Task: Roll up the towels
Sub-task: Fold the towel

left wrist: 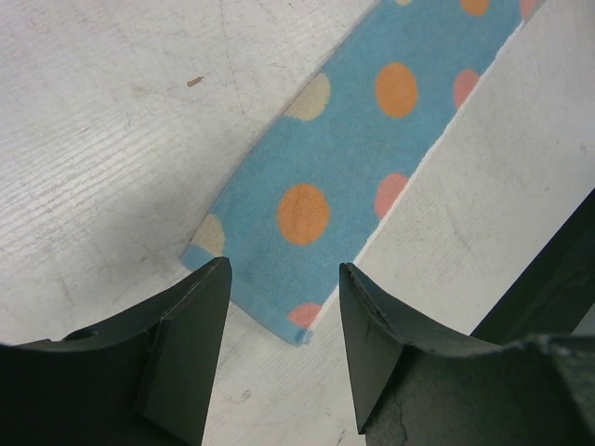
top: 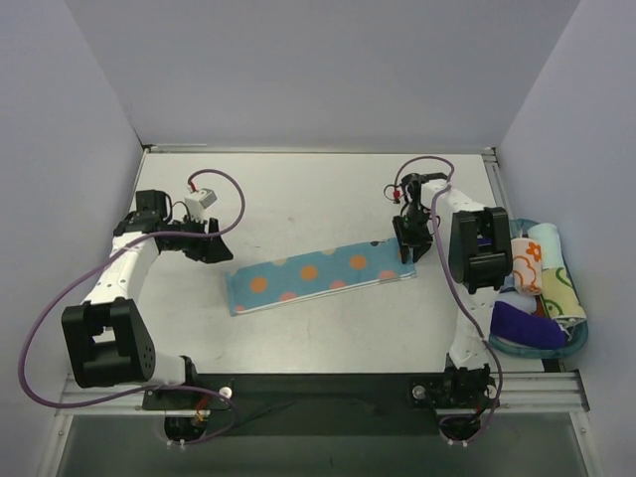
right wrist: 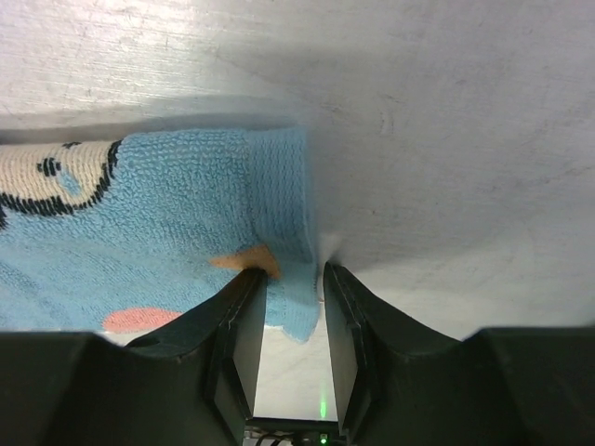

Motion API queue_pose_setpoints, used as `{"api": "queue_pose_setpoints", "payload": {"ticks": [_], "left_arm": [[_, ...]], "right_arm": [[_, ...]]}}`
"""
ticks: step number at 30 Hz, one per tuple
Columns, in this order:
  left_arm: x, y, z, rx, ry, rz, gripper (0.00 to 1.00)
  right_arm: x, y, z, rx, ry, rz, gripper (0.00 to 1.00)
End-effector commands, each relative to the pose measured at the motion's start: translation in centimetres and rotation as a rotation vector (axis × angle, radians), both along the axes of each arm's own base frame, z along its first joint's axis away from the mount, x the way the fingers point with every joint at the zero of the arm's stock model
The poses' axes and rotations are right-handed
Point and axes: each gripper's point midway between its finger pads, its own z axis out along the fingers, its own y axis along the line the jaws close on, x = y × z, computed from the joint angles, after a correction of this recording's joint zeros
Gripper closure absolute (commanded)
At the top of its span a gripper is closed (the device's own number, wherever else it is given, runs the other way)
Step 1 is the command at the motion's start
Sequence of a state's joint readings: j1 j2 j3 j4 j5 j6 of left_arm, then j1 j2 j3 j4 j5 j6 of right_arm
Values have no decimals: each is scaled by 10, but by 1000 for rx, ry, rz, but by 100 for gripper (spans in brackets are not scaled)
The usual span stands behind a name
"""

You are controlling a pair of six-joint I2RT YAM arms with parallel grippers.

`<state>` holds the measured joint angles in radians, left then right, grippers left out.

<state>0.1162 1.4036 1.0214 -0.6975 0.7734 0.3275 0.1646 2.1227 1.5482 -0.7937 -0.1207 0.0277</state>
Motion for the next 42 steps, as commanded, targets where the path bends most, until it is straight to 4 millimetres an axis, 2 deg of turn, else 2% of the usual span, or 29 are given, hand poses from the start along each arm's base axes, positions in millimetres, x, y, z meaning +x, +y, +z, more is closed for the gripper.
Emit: {"api": "queue_pose_setpoints", "payload": {"ticks": [1, 6, 9, 12, 13, 18, 20, 23, 25, 26, 30, 35, 39, 42], "left_arm": [[16, 0, 14, -40, -40, 10, 40], [25, 7, 20, -63, -27, 50, 39], [25, 5, 18, -75, -12, 51, 39], [25, 4, 16, -93, 3, 49, 39], [26, 4, 16, -100, 4, 48, 39], [25, 6, 18, -130, 6, 55, 39], [24, 8, 19, -123, -6, 54, 39], [22, 10, 22, -108, -33, 51, 39], [21, 11, 23, -100, -39, 51, 39], [21, 12, 22, -95, -42, 51, 39], [20, 13, 20, -90, -35, 56, 39], [30, 22, 16, -55, -14, 85, 39], [30, 22, 12, -60, 31, 88, 35], [24, 24, 3, -51, 71, 99, 28]], "right_arm": [[-12, 0, -7, -73, 54, 21, 68], [-14, 1, -6, -98, 78, 64, 72], [-16, 1, -5, -98, 97, 72, 77], [-16, 2, -5, -71, 135, 66, 91], [-17, 4, -5, -59, 144, 63, 99], [-17, 0, 3, -6, 155, 64, 100], [-11, -3, 15, 4, 118, 56, 100], [4, -5, 50, 16, 3, 67, 100], [12, -6, 65, 9, -51, 82, 100], [12, -6, 76, 8, -73, 87, 100], [10, -3, 94, 11, -105, 105, 100], [-3, 24, 108, 65, -114, 160, 100], [-14, 71, 118, 118, -134, 259, 100], [-20, 96, 118, 148, -120, 299, 100]]}}
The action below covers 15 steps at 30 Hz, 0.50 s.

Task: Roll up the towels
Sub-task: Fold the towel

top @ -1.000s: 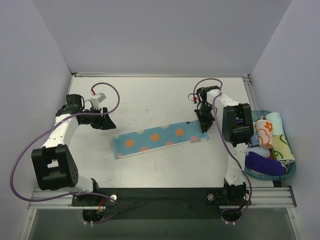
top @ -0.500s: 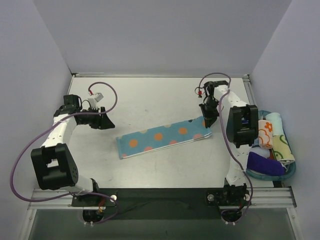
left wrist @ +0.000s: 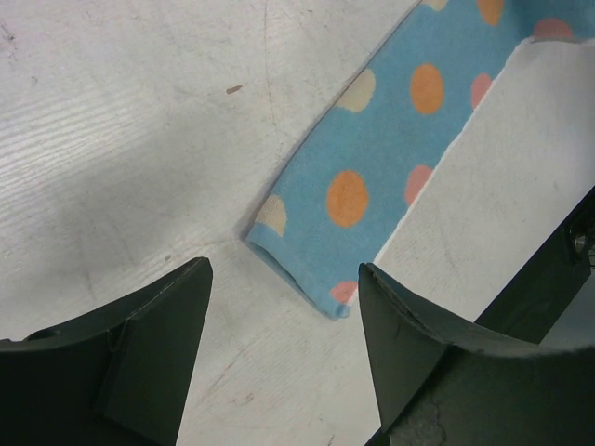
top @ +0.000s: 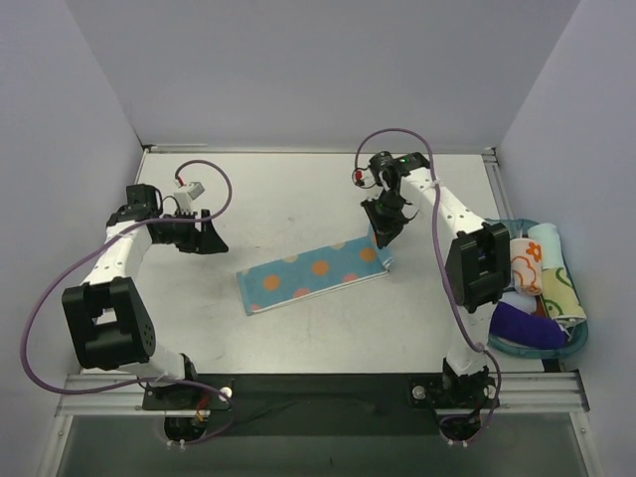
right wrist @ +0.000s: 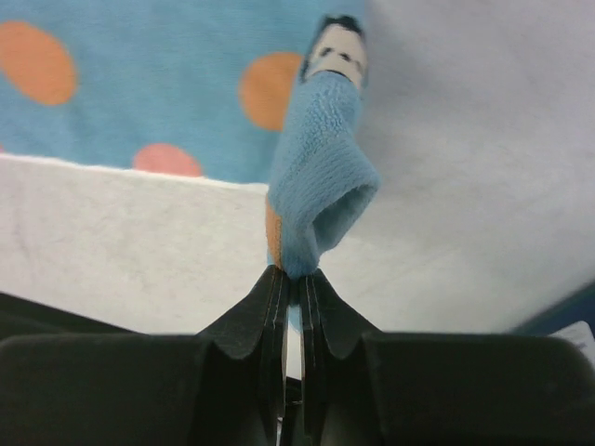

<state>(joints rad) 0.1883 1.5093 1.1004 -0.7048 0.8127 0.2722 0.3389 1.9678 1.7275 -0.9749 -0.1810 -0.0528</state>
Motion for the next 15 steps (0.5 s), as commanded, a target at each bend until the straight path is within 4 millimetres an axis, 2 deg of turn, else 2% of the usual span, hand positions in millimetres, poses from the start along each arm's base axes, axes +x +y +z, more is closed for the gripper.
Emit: {"api": "queue_pose_setpoints", "payload": {"ticks": [1, 2, 3, 5, 10, 12, 15], "left_arm": [[0, 6, 1, 17, 13, 11, 24], [-3, 5, -2, 21, 18, 10, 22], [-5, 6, -3, 26, 23, 12, 9], [-10, 8, -9, 42, 37, 19, 3], [-27, 12, -36, 81, 126, 49, 2], [-28, 14, -41, 83, 147, 57, 8], [-28, 10, -44, 58, 171, 60, 21]], "right_arm": [[-19, 38, 22, 55, 18, 74, 100], [-19, 44, 18, 56, 29, 82, 100], [-21, 52, 17, 64, 33, 97, 100], [-23, 69, 15, 71, 39, 124, 100], [-28, 95, 8, 86, 60, 170, 100], [-30, 105, 2, 84, 70, 193, 100], [-32, 121, -5, 94, 90, 199, 100]]}}
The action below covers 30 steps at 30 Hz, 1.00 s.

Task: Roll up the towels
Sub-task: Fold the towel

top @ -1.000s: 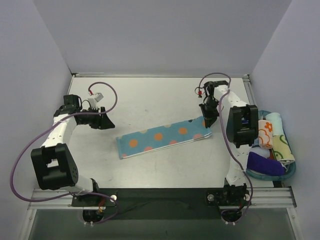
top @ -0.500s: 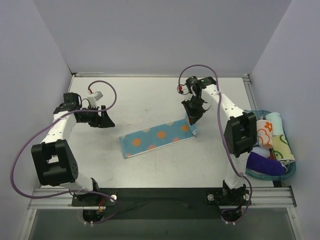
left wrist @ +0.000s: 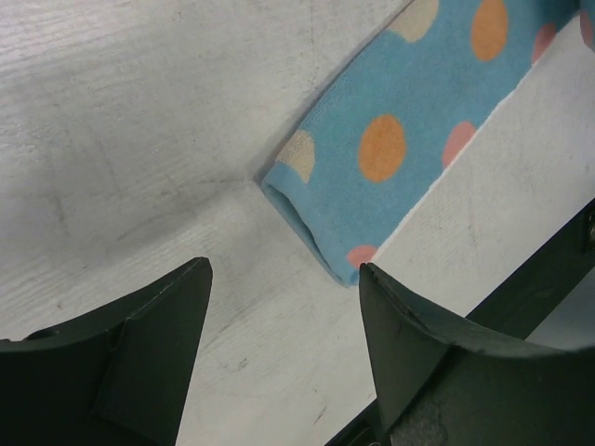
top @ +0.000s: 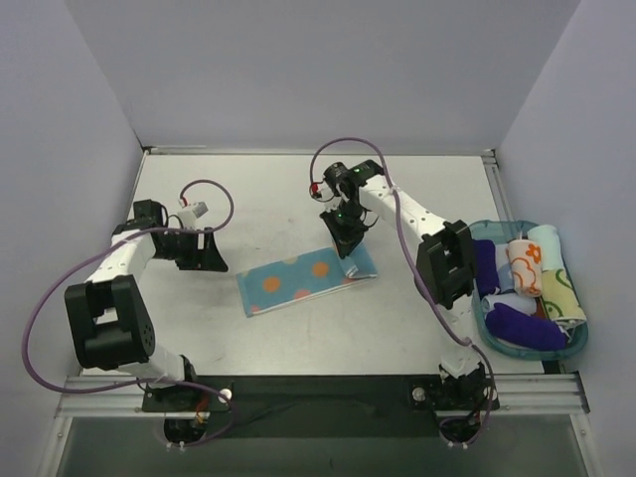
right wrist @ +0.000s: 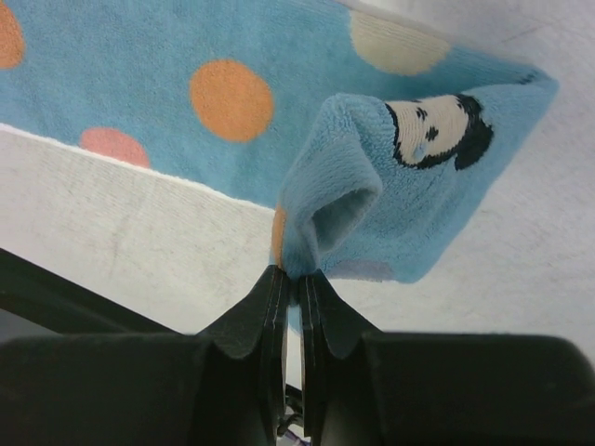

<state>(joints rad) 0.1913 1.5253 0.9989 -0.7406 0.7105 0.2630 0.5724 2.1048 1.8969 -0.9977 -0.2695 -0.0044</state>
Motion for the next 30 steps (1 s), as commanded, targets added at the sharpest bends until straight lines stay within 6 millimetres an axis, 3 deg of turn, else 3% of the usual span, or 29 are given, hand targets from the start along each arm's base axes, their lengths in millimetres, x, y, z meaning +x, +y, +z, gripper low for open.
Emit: {"api": "queue_pose_setpoints", "payload": {"ticks": [1, 10, 17, 27, 28, 30], "left_arm": [[5, 1, 0, -8, 4, 17, 26], [5, 2, -4, -13, 25, 17, 27], [6, 4, -5, -2, 28, 22, 22], [4, -1, -2, -16, 27, 18, 21], [5, -1, -1, -16, 25, 17, 21], [5, -2, 2, -14, 19, 13, 21]], "right_arm": [[-13, 15, -1, -2, 55, 7, 100], [-22, 31, -30, -36, 118, 31, 100], [-24, 35, -42, -54, 137, 34, 100], [-12, 52, -36, -5, 109, 36, 95], [-14, 54, -36, 2, 116, 38, 92], [-21, 55, -37, 16, 145, 43, 61]]}}
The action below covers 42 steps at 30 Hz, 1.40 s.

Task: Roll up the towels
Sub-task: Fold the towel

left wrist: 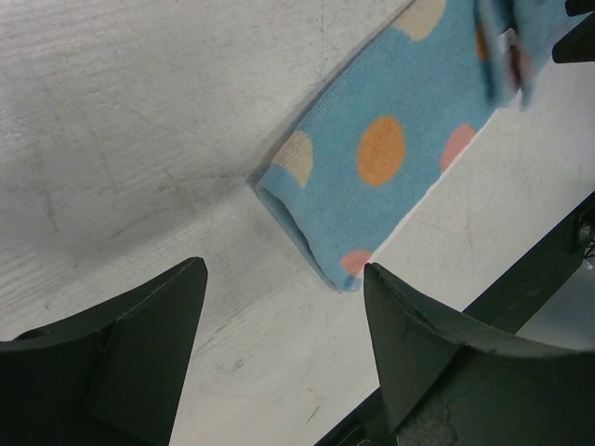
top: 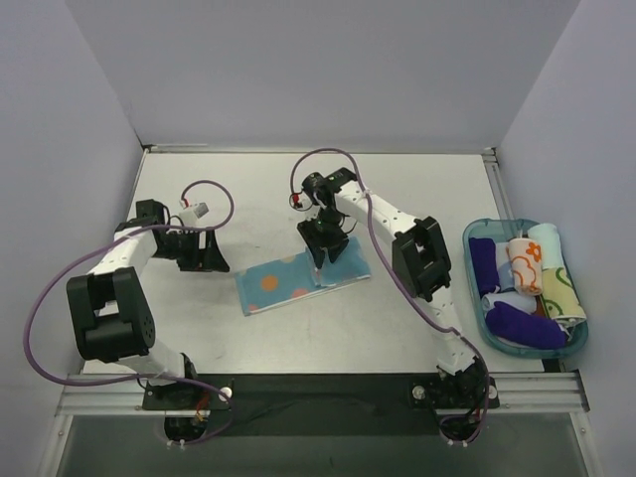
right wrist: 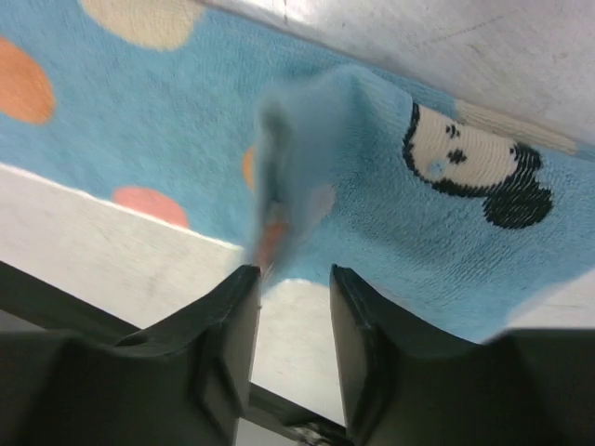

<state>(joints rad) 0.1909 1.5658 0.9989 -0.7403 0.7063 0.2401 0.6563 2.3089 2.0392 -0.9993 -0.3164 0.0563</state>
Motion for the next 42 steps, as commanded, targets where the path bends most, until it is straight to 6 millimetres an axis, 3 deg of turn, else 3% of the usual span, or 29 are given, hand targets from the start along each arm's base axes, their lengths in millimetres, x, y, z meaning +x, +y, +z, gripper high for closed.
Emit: {"api": "queue_pose_setpoints", "payload": {"ticks": [1, 6, 10, 11, 14, 19, 23, 25, 27, 28, 29, 32, 33, 34, 35, 36, 37, 39, 40, 42], "left_arm": [[7, -2, 15, -3, -42, -9, 21], [-2, -17, 26, -35, -69, -76, 23], [-11, -34, 27, -31, -73, -129, 34], [-13, -38, 25, -20, -63, -139, 37], [-16, -51, 16, -3, -30, -157, 49], [-17, -65, 5, 1, 9, -189, 52], [-11, -68, -14, 36, 69, -207, 59], [-4, -64, -21, 59, 83, -200, 61], [9, -63, -27, 75, 87, -203, 62], [13, -62, -36, 86, 105, -205, 61], [30, -63, -30, 90, 68, -208, 62], [61, -69, -45, 103, 74, -225, 62], [92, -74, -30, 104, 6, -226, 64], [102, -80, -30, 100, 10, -234, 64], [109, -87, -47, 88, 44, -251, 64], [135, -103, -27, 87, -27, -278, 64], [142, -111, -38, 84, -7, -294, 62], [159, -128, -19, 60, -61, -321, 57], [171, -132, 3, 38, -105, -302, 51], [178, -126, 23, 17, -127, -257, 45]], "right_arm": [[-19, 5, 12, 29, 61, 18, 55], [-25, 1, 46, 137, 53, 34, 53], [13, -27, 64, 191, -25, -63, 61], [29, -39, 61, 195, -26, -113, 65], [45, -52, 48, 180, -15, -154, 67], [57, -67, 19, 87, -46, -108, 66], [53, -75, -13, 29, -5, -101, 67], [39, -79, -24, 13, 38, -98, 69], [29, -80, -30, 13, 59, -103, 73], [11, -86, -35, -3, 102, -133, 74], [3, -86, -35, 7, 120, -149, 76], [-37, -77, -29, 56, 182, -162, 77], [-50, -73, -26, 70, 198, -150, 76], [-61, -61, -7, 151, 203, -126, 75], [-83, -50, -2, 180, 237, -77, 70], [-93, -41, 9, 233, 243, -33, 68], [-101, -32, 29, 296, 237, -5, 66], [-103, -30, 43, 331, 215, 3, 61], [-100, -31, 52, 349, 191, -2, 60], [-80, -49, 51, 318, 133, -54, 60]]}}
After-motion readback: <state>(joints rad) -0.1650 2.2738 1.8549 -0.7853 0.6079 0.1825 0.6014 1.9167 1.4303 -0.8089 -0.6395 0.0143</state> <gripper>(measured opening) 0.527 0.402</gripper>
